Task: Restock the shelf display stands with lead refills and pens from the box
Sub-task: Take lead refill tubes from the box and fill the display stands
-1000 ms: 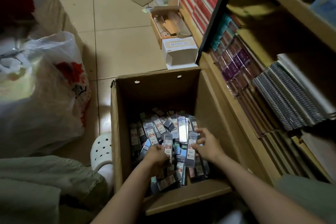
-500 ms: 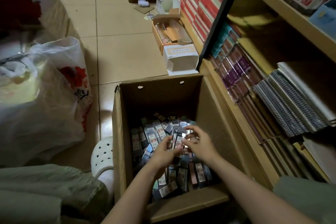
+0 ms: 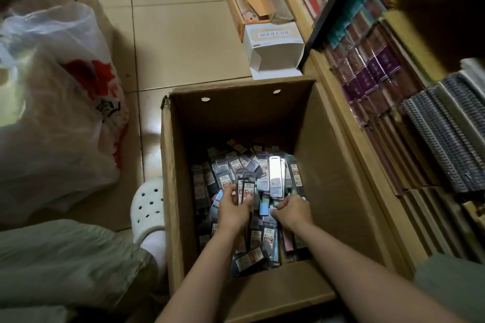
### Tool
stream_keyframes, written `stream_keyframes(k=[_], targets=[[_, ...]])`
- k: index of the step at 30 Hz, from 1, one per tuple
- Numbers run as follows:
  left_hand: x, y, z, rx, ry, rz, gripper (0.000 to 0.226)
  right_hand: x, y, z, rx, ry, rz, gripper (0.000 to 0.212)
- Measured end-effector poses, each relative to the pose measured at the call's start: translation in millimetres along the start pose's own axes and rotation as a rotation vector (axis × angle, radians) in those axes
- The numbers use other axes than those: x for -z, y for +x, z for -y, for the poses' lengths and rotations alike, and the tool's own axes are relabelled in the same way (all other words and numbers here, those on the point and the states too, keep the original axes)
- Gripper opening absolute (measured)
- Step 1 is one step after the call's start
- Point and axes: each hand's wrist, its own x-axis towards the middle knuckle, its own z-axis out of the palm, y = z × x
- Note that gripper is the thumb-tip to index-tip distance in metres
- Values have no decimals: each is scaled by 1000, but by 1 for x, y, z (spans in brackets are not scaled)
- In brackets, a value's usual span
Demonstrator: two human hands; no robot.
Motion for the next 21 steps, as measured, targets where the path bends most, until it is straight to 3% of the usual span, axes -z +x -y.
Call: stream_keyframes(k=[6, 8, 11, 17, 21], targets=[[-5, 4, 5, 25, -15, 40, 35, 10, 2, -3, -1, 66, -35, 20], [-8, -3, -1, 9, -49, 102, 23, 23, -4, -2, 82, 104, -71, 12], [-9, -20, -20, -30, -38, 186, 23, 54, -21, 8, 258, 174, -148, 11], [12, -55, -130, -222, 12, 426, 28, 177, -64, 61, 567, 314, -313, 16], [23, -96, -221, -432, 192, 583, 27, 257, -117, 79, 697, 458, -360, 14]])
